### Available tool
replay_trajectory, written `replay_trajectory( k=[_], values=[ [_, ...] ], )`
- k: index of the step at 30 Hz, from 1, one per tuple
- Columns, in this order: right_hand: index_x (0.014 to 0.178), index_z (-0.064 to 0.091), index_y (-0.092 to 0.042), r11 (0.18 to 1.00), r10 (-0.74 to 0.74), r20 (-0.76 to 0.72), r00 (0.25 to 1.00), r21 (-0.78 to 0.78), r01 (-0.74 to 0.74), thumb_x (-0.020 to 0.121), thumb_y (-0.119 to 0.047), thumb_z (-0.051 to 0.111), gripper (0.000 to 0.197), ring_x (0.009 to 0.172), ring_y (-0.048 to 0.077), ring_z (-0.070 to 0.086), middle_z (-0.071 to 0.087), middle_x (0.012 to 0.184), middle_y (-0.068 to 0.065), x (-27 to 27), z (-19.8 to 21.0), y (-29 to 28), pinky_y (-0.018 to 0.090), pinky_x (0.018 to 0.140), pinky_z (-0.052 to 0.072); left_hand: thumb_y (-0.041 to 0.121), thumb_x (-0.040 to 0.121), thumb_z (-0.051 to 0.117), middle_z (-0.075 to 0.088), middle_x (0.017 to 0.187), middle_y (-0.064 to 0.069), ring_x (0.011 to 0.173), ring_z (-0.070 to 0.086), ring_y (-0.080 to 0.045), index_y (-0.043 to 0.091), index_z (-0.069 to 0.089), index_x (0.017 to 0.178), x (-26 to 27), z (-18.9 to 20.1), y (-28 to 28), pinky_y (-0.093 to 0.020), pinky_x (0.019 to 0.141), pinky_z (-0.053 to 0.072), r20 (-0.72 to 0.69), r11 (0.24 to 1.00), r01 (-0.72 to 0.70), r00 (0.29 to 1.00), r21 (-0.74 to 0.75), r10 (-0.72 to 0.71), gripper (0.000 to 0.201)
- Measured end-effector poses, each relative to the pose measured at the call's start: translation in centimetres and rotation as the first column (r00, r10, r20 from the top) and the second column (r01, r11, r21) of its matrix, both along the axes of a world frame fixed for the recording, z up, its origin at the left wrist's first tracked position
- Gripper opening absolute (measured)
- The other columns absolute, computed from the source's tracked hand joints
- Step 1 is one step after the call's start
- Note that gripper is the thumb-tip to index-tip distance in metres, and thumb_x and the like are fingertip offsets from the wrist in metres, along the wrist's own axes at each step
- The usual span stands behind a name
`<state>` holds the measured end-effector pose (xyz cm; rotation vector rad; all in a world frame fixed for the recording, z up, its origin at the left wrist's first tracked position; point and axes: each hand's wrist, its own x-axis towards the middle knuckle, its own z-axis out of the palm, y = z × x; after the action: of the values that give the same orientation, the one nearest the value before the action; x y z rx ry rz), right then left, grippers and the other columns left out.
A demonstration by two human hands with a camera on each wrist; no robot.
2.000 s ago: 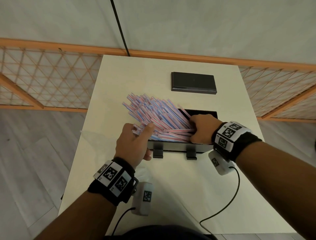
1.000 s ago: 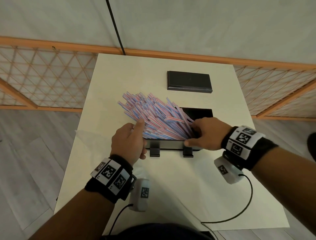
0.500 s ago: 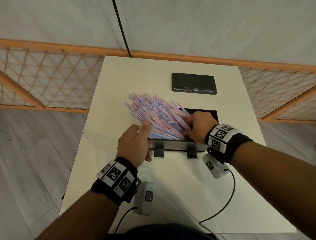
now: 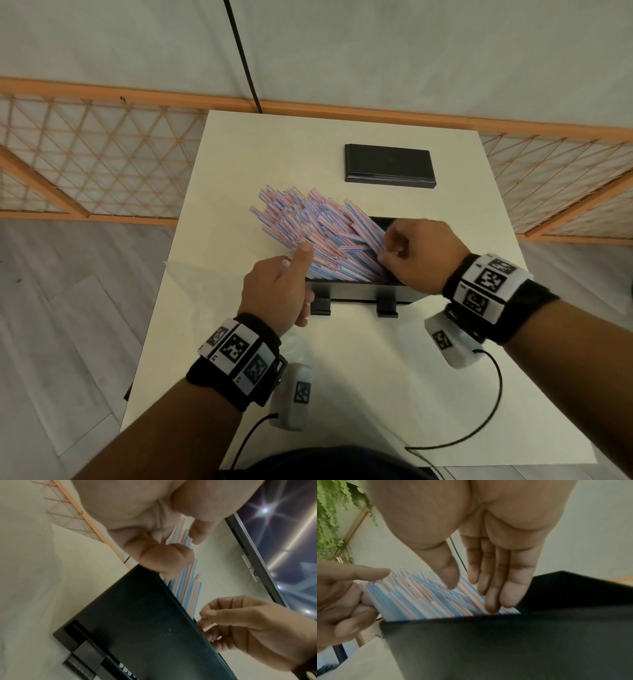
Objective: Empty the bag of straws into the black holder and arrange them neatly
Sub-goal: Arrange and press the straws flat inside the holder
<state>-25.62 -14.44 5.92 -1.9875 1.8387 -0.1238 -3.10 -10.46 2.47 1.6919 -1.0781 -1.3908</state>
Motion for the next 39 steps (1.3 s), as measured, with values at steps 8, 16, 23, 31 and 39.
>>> replay_trajectory(
  k=[8, 16, 23, 31, 39],
  values=[
    [0.112, 0.065, -0.019, 0.95, 0.243, 0.054, 0.969, 0.187, -0.249, 0.098, -0.052, 0.04, 0.043, 0.097, 0.024, 0.063, 0.071, 0.102, 0.003, 1.5, -3.4, 1.4, 0.036, 0.089, 0.049, 0.069, 0.092, 0.051, 0.066, 0.057, -0.022, 0.032, 0.037, -0.022, 0.0, 0.068, 0.091, -1.3, -0.1, -0.6, -0.022, 0.038, 0.034, -0.106, 0.975, 0.083, 0.992, 0.208, -0.062, 0.071],
    [0.105, 0.067, -0.014, 0.97, 0.232, 0.12, 0.965, 0.045, -0.239, 0.095, -0.045, 0.036, 0.046, 0.091, 0.023, 0.065, 0.072, 0.095, 0.003, 1.4, -4.4, 1.4, 0.038, 0.083, 0.05, 0.072, 0.092, 0.048, 0.062, 0.059, -0.021, 0.033, 0.036, -0.019, 0.014, 0.071, 0.11, -2.1, 0.3, -0.8, -0.021, 0.038, 0.032, -0.28, 0.946, 0.074, 0.96, 0.315, 0.018, 0.066],
    [0.069, 0.051, -0.021, 0.986, 0.139, 0.145, 0.98, 0.069, -0.15, 0.096, -0.05, 0.047, 0.039, 0.06, 0.011, 0.052, 0.055, 0.062, -0.004, 1.3, -4.3, 1.8, 0.027, 0.058, 0.037, 0.083, 0.086, 0.041, 0.064, 0.061, -0.021, 0.035, 0.033, -0.019, 0.025, 0.072, 0.112, -2.0, 0.3, -1.0, -0.02, 0.039, 0.03, -0.291, 0.925, 0.145, 0.956, 0.351, -0.04, 0.071],
    [0.077, 0.056, -0.022, 0.963, 0.254, 0.175, 0.951, 0.04, -0.265, 0.097, -0.052, 0.038, 0.04, 0.065, 0.014, 0.055, 0.057, 0.067, -0.005, 1.0, -4.7, 1.1, 0.032, 0.065, 0.045, 0.081, 0.087, 0.043, 0.062, 0.065, -0.02, 0.032, 0.036, -0.018, 0.019, 0.07, 0.122, -2.8, 0.4, -1.1, -0.019, 0.037, 0.029, -0.408, 0.894, 0.171, 0.913, 0.415, 0.015, 0.076],
    [0.079, 0.052, -0.02, 0.953, 0.273, 0.201, 0.941, 0.075, -0.293, 0.101, -0.051, 0.033, 0.043, 0.076, 0.021, 0.056, 0.058, 0.077, -0.001, 2.0, -4.5, 0.9, 0.036, 0.074, 0.046, 0.083, 0.089, 0.032, 0.061, 0.06, -0.018, 0.033, 0.035, -0.017, 0.021, 0.072, 0.104, -3.4, 1.2, -1.0, -0.017, 0.039, 0.025, -0.463, 0.883, 0.162, 0.884, 0.441, 0.069, 0.076]
  ],
)
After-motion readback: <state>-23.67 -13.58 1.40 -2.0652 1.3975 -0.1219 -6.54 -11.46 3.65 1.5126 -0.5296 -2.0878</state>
